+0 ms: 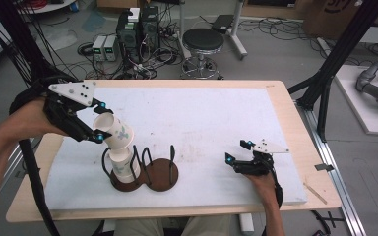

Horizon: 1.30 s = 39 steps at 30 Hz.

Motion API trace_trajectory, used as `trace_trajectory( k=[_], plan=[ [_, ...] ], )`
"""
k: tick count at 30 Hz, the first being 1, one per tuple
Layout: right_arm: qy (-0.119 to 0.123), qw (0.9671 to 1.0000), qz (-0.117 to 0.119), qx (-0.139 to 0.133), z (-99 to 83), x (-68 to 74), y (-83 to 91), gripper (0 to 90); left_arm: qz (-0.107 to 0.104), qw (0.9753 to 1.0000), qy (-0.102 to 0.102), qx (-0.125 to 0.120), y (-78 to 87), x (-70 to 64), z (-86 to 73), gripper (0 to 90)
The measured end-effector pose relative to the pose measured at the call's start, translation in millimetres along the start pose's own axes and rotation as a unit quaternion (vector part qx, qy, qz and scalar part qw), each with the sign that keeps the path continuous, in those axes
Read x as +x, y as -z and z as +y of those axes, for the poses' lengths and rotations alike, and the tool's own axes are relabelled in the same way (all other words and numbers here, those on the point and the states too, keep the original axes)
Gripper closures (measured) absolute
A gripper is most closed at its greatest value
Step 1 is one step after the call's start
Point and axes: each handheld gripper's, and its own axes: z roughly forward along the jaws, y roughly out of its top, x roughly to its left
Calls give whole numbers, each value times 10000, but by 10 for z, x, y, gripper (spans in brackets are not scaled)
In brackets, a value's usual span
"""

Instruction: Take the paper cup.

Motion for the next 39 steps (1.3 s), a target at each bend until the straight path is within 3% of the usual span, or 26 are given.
trace_trajectory(
  k=[10, 18, 22, 27, 30, 36, 37, 39],
  plan=[
    [9, 10000, -5, 1, 0, 2, -1, 155, 41, 9995, -18, -306, -14, 70, 3, 344],
    [23, 10000, -21, -25, -1, 4, -1, 155, 33, 9962, 73, -871, -62, 211, -27, 344],
    [-20, 10000, -28, -24, -1, -4, 1, 155, 77, 9955, 63, -944, -85, 250, -33, 344],
    [-2, 10000, -39, -4, 0, 0, -1, 155, 99, 9913, 37, -1309, -126, 321, -4, 344],
    [-4, 10000, -39, -7, 0, 0, -1, 155, 124, 9906, 36, -1364, -144, 340, 7, 345],
    [-29, 10000, -28, -8, 0, -4, -1, 155, 115, 9868, 25, -1618, -199, 369, 35, 345],
    [-27, 10000, -25, -6, 0, -5, 0, 155, 101, 9840, 25, -1779, -230, 385, 20, 345],
    [-17, 10000, -23, -16, 1, -7, -2, 155, 104, 9830, 46, -1833, -249, 393, 8, 345]
  ],
)
